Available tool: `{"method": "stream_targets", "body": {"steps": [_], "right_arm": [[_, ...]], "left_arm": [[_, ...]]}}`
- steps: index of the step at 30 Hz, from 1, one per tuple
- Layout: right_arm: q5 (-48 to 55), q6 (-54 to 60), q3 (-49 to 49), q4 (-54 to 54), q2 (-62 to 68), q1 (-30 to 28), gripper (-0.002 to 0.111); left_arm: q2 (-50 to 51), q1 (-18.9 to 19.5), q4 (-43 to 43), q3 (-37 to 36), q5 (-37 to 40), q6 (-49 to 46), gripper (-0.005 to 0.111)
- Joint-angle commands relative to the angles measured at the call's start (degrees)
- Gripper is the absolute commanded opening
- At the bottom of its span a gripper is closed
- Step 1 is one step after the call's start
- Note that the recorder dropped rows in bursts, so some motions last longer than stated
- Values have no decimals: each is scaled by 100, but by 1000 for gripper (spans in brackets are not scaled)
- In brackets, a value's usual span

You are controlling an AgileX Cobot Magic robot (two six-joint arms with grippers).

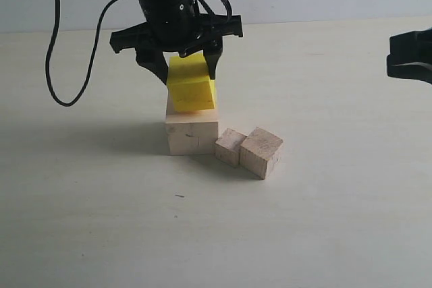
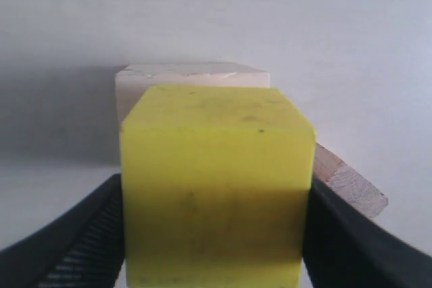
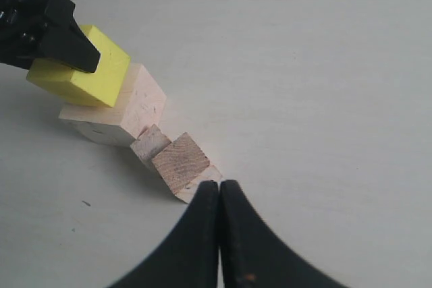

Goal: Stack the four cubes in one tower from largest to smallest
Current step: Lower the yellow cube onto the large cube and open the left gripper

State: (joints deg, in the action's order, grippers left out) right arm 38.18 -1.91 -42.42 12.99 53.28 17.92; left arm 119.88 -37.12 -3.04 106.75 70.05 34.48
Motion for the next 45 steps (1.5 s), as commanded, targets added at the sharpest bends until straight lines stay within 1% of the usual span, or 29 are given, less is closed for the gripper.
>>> {"method": "stream_targets", "body": {"steps": [1,26,34,45], "right_arm": [[-40,61,-45,5,13,30,0],[-60,63,-45,29,13,30,0],[-60,63,-45,29,13,30,0],[-50,63,-45,29,13,30,0]], "left_arm": [[-19,-5,40,52,-8,65,0],[-19,-5,-6,52,-8,159,0],[-19,-5,24,-156,-8,68,0],[-19,-5,29,-145,-8,58,0]]}}
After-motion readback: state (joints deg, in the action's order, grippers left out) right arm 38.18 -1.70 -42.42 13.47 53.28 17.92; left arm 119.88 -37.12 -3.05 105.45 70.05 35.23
